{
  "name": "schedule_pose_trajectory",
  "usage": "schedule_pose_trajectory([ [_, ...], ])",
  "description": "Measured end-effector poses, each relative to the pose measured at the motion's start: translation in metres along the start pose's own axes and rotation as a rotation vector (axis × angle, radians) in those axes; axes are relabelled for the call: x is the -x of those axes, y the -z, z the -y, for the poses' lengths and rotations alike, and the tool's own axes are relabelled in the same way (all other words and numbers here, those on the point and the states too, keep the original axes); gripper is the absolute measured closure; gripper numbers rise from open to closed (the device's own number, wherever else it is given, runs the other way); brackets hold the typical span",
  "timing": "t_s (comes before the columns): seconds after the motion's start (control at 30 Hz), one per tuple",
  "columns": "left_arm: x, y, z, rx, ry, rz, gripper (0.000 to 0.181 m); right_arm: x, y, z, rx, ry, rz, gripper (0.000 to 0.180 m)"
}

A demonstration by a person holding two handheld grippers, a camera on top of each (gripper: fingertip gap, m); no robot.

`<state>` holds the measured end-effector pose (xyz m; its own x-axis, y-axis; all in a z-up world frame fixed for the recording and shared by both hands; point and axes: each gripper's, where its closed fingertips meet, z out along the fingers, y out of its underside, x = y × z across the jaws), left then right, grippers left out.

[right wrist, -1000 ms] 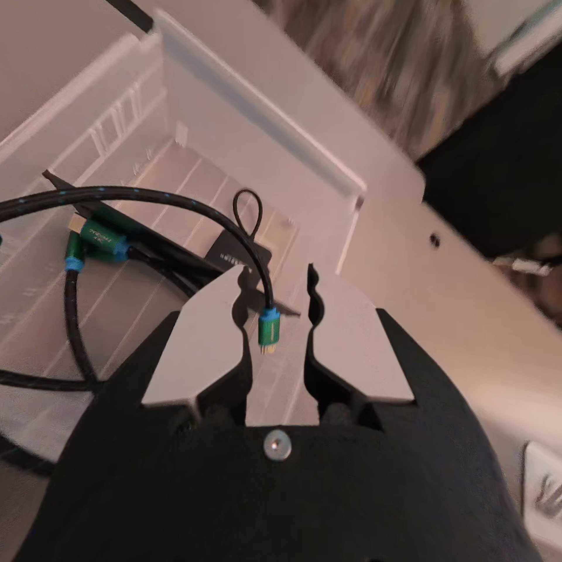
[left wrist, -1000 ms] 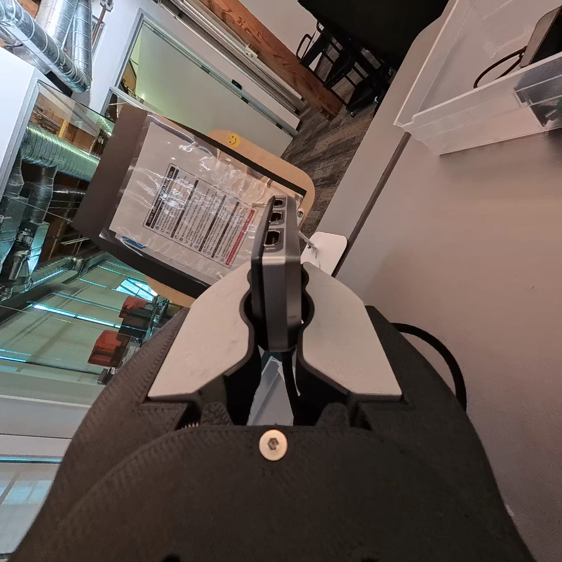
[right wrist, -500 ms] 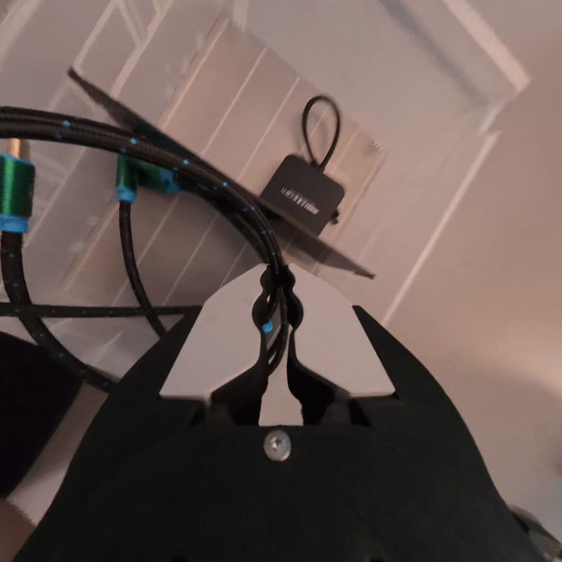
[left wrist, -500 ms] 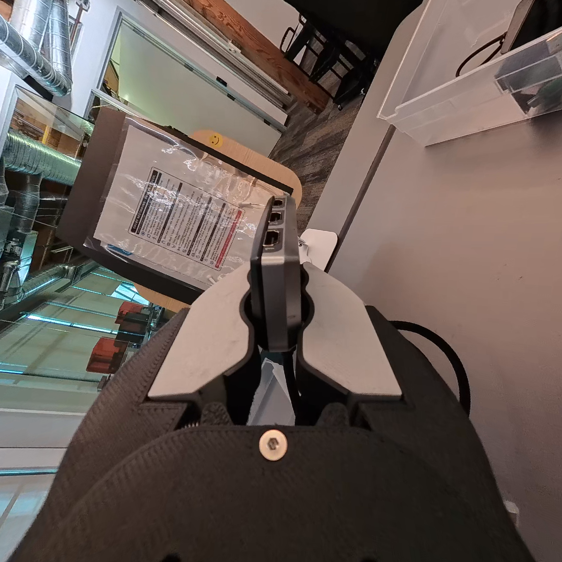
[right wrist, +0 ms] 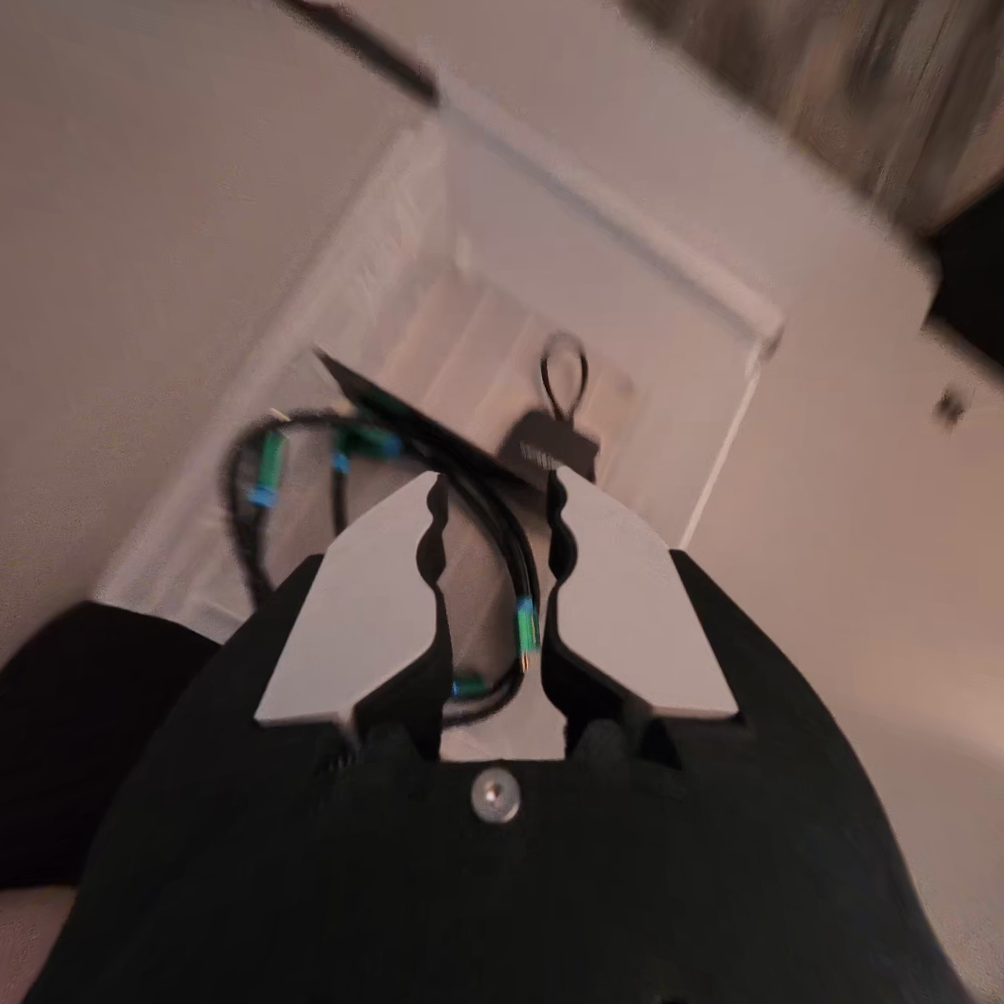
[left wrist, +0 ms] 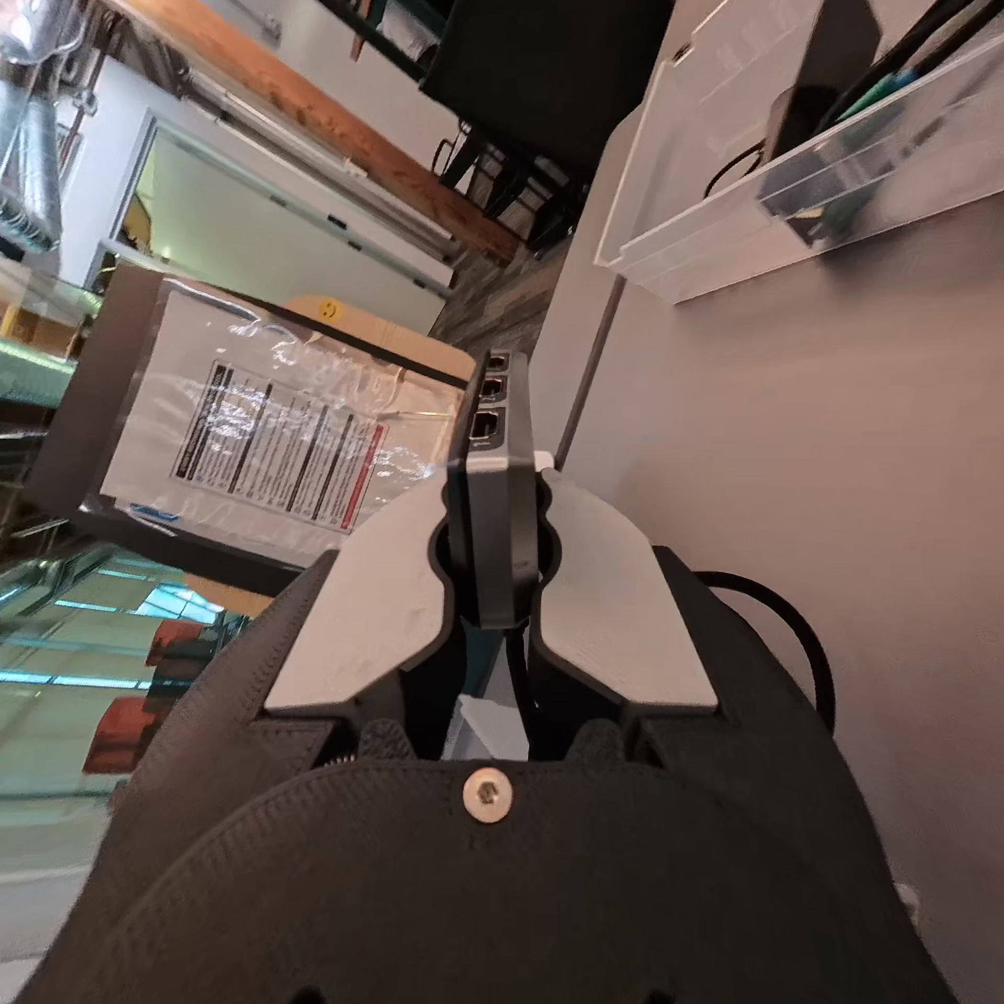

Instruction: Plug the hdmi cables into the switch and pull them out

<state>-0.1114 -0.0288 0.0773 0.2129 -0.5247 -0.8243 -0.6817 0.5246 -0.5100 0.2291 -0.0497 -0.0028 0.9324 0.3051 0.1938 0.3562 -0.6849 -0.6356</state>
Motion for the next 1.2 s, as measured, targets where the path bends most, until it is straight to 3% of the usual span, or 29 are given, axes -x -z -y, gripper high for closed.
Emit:
schedule_pose_trajectory([
  [0.13, -0.009, 0.005, 0.012, -0.078, -0.036, -0.047, 0.159, 0.113, 0.081, 0.116, -0.583, 0.454, 0.135, 0.138],
  [0.23, -0.020, 0.009, 0.023, -0.129, -0.090, -0.080, 0.158, 0.232, 0.117, 0.147, -0.921, 0.854, 0.254, 0.133],
  [0.33, -0.032, 0.009, 0.028, -0.134, -0.132, -0.118, 0.159, 0.295, 0.096, 0.145, -0.857, 1.090, 0.240, 0.136],
  [0.43, -0.046, 0.009, 0.034, -0.159, -0.161, -0.172, 0.159, 0.312, 0.071, 0.144, -0.767, 1.132, 0.221, 0.137],
  [0.6, -0.051, 0.006, 0.030, -0.134, -0.157, -0.188, 0.154, 0.309, 0.062, 0.142, -0.704, 1.113, 0.249, 0.152],
  [0.8, -0.002, 0.018, 0.025, -0.138, -0.029, 0.010, 0.134, 0.277, 0.070, 0.156, -0.725, 1.012, 0.159, 0.157],
  [0.9, 0.032, 0.039, 0.016, -0.160, 0.074, 0.112, 0.133, 0.239, 0.080, 0.166, -0.752, 0.916, 0.020, 0.156],
  [1.03, 0.058, 0.062, 0.004, -0.173, 0.168, 0.173, 0.137, 0.160, 0.117, 0.174, -0.815, 0.725, -0.285, 0.157],
  [1.2, 0.061, 0.063, -0.005, -0.136, 0.166, 0.178, 0.139, 0.071, 0.141, 0.149, -0.769, 0.455, -0.487, 0.157],
])
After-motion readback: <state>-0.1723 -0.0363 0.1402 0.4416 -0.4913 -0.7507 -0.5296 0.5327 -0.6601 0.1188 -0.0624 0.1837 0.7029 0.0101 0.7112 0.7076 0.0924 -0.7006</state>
